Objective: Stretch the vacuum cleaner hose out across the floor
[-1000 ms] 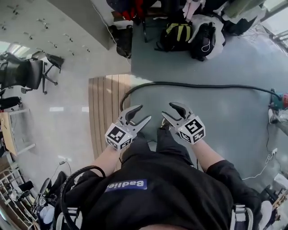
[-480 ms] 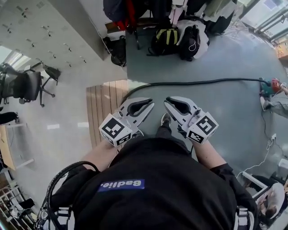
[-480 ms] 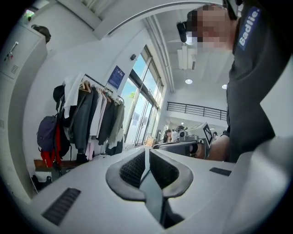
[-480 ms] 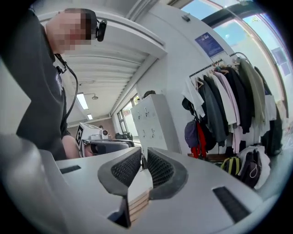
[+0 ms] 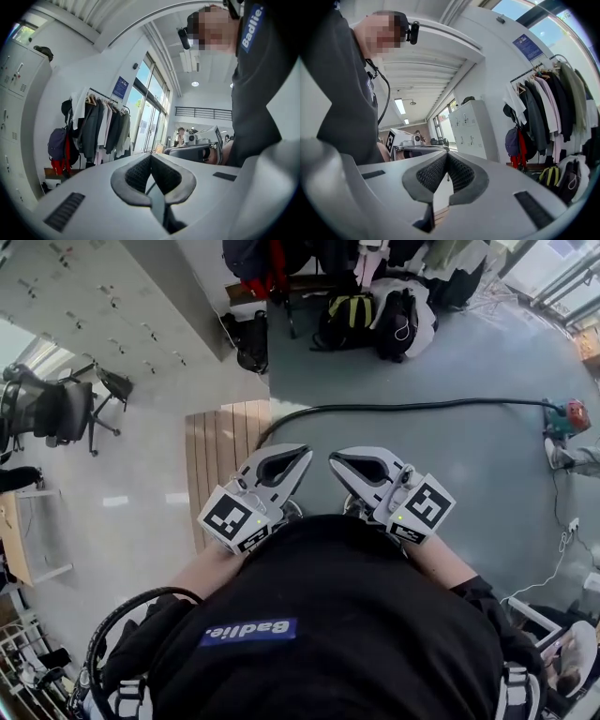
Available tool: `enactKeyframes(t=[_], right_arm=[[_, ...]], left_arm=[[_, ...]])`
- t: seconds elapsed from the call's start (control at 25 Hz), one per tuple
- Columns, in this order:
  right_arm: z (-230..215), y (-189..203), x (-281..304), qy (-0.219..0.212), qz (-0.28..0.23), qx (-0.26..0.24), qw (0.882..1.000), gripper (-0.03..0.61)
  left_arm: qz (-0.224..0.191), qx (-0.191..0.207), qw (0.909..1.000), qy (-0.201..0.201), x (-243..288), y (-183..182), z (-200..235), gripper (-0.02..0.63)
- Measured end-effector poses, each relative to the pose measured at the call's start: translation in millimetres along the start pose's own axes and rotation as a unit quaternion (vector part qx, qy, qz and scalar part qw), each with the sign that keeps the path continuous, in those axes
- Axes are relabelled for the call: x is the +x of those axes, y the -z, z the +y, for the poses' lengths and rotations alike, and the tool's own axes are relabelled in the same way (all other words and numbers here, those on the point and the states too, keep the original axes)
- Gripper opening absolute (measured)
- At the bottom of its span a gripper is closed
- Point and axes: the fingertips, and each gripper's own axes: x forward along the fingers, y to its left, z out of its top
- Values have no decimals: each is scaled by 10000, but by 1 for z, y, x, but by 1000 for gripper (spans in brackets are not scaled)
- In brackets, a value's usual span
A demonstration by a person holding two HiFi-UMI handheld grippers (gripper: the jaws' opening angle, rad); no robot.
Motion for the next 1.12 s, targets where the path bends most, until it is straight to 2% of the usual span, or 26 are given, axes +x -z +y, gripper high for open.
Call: enactKeyframes(t=[0.28, 0.68, 1.12], right_arm=[[-3, -2, -12, -201, -41, -172, 9996, 5], [0, -1, -28, -144, -83, -203, 9997, 5], [0, 3, -17, -103, 59, -197, 9997, 5]], left_arm=[[9, 110, 9999, -58, 13, 3, -25, 8], [-16, 133, 9999, -60, 16, 7, -45, 8], [200, 145, 9996, -108, 6, 18, -35, 8]])
